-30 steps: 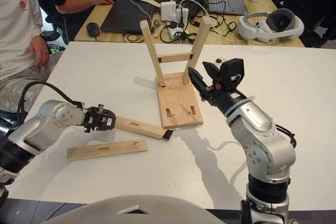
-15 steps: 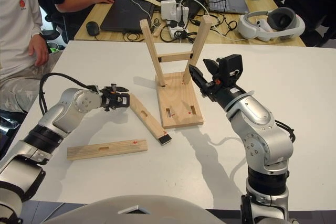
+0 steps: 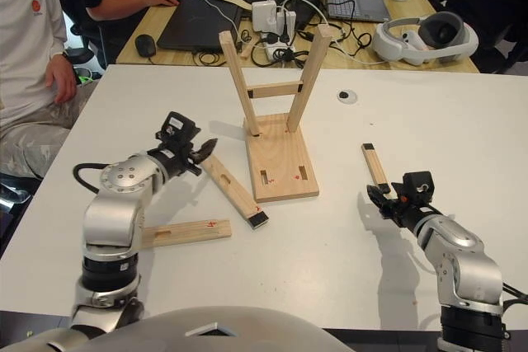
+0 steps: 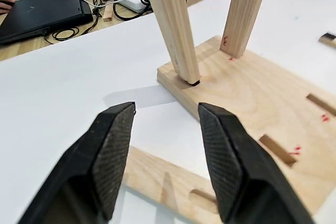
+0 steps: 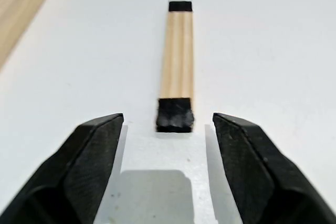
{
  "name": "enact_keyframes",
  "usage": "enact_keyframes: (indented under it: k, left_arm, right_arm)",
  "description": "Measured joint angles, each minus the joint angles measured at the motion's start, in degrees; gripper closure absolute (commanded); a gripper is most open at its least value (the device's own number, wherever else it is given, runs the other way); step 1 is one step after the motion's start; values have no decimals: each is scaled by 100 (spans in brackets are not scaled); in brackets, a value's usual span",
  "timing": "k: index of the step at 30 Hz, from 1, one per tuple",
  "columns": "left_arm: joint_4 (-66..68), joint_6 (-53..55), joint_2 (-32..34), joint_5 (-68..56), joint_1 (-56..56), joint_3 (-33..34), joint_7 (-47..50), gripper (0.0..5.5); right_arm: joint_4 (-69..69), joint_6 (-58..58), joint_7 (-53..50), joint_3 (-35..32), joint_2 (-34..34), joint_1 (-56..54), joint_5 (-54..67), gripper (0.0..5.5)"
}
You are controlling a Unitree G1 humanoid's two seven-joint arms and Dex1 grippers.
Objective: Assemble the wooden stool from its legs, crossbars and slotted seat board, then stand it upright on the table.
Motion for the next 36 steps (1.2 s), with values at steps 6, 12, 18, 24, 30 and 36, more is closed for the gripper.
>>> enact_keyframes:
  k: [6, 12, 18, 24, 30, 36]
  left_arm:
    - [-204, 540, -352, -226, -28, -237, 882, 328]
    - [-249, 659, -363, -578, -102, -318, 1243, 328]
    - [-277, 676, -383, -831, -179, -353, 1548, 328]
    - [-185, 683, -438, -1057, -341, -201, 1789, 328]
    - [-72, 681, -484, -1273, -463, -106, 2008, 328]
    - [-3, 767, -585, -1546, -627, 287, 2249, 328]
  right_arm:
    - [1443, -612, 342, 145, -130, -1055, -302, 233]
    - [1744, -675, 637, 361, -78, -1318, -308, 233]
    - [1964, -630, 653, 725, -167, -1494, -648, 233]
    - [2200, -240, 769, 908, -301, -1819, -741, 322]
    - [2194, 61, 861, 899, -308, -1912, -687, 402]
    - [2145, 57, 894, 901, -303, -1894, -686, 421]
